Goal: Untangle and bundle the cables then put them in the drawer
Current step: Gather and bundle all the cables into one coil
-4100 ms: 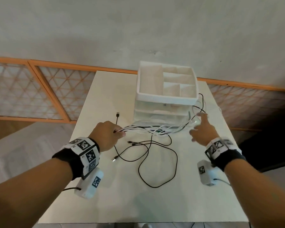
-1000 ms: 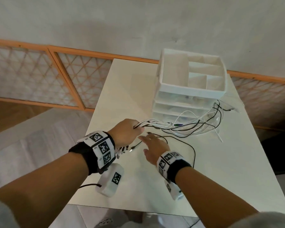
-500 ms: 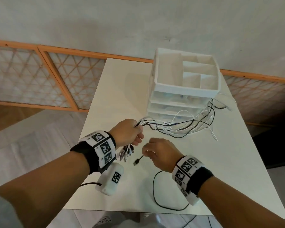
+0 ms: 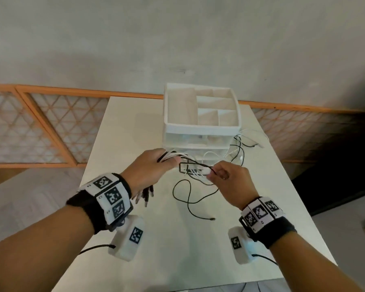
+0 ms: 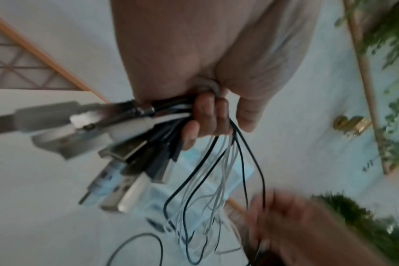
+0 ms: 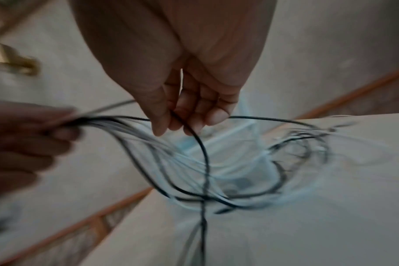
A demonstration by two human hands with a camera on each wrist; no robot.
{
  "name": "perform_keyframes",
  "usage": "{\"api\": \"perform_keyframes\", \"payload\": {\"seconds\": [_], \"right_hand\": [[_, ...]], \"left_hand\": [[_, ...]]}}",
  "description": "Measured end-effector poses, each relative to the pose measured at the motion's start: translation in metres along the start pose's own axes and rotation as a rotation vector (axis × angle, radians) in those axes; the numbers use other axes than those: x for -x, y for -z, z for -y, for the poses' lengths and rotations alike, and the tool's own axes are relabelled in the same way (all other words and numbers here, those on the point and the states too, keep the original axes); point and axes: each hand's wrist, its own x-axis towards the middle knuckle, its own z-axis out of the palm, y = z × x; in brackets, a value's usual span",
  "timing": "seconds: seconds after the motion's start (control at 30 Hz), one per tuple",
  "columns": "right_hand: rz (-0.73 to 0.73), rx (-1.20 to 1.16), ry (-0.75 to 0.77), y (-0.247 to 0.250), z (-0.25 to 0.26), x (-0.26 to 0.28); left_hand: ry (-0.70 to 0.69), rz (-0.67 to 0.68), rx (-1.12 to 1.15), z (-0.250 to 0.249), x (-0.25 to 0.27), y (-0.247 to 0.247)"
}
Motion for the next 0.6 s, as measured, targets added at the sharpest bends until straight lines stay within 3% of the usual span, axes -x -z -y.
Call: {"api": "perform_keyframes", "payload": {"seconds": [0.13, 0.2, 0.3, 0.43, 0.5, 0.6], "right_hand": [[0.243, 0.412, -0.338, 0.007, -0.088, 0.010], [0.309, 0.444, -0.452, 0.009, -0.115, 0.018], [0.144, 0.302, -0.528, 0.023, -0.117, 0.008], [-0.142, 0.162, -0.454, 0.058, -0.091, -0.023], [-0.090, 0.272, -0.513, 0.066, -0.091, -0.026], [0.114, 0.444, -0.676, 0.058, -0.113, -0.015]], "left_hand": [[-0.102, -0.110, 0.223, -0.026, -0.002, 0.018], [-0.151, -0.148, 0.223, -0.034, -0.004, 0.017], [-0.173, -0.138, 0.115, -0.036, -0.006, 0.010], [-0.140, -0.192, -0.004, -0.029, -0.006, 0.005], [-0.136, -0.300, 0.097, -0.031, -0.007, 0.009], [-0.122, -0.372, 0.229, -0.036, -0.009, 0.021]]}}
